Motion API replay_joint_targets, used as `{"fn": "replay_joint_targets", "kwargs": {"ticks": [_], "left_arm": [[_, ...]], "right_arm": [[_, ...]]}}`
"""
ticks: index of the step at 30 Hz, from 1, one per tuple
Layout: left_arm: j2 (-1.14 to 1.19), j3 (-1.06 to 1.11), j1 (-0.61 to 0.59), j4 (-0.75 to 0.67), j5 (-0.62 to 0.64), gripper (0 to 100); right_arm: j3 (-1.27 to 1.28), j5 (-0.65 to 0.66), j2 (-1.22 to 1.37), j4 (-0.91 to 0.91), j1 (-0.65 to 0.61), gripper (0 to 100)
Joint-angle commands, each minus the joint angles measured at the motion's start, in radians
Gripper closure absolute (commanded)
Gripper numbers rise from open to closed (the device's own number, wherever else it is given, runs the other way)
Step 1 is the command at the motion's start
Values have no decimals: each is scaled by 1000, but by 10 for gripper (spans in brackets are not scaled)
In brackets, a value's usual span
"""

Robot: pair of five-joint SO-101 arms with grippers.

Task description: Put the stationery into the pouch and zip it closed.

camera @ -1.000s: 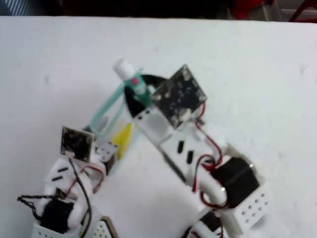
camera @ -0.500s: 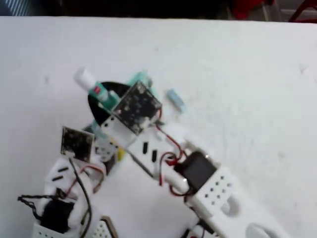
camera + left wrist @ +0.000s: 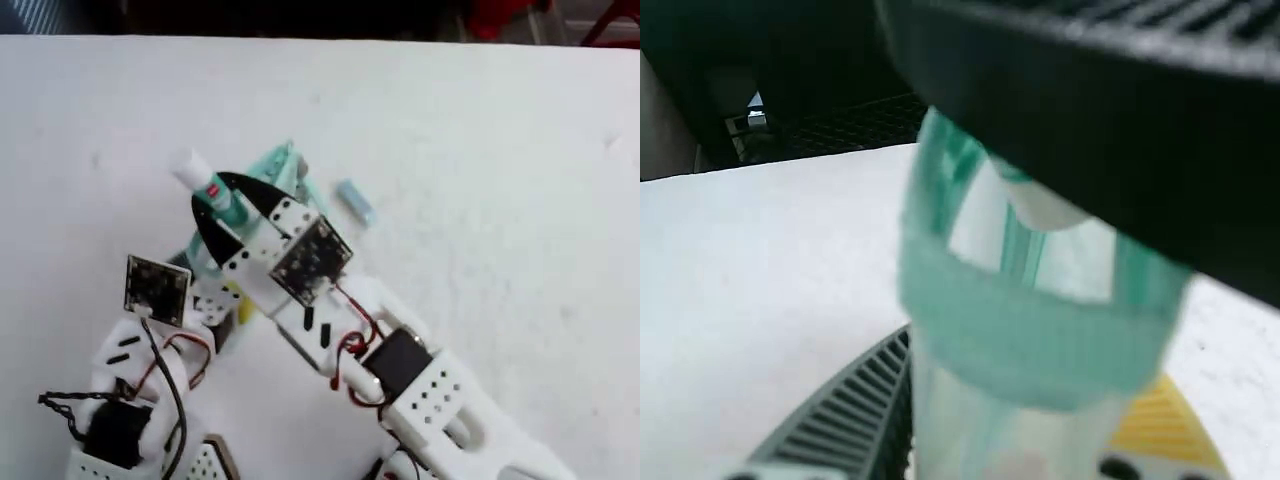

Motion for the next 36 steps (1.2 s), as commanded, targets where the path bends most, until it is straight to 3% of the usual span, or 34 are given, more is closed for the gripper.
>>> {"fn": "replay_joint_targets", "kwargs": {"ticks": [1, 8, 14, 21, 36], "left_arm": [[-2, -46, 2, 0, 9, 747], [-2, -46, 1, 2, 9, 747], [-2, -46, 1, 2, 9, 748], [-2, -46, 1, 2, 9, 748], [-2, -37, 4, -3, 6, 748]], "right_arm": [[34, 5, -70, -2, 10, 981], [57, -101, -222, 107, 12, 978], [54, -94, -197, 147, 16, 976], [37, -94, -191, 151, 16, 831], [-8, -94, -191, 197, 16, 860]]}}
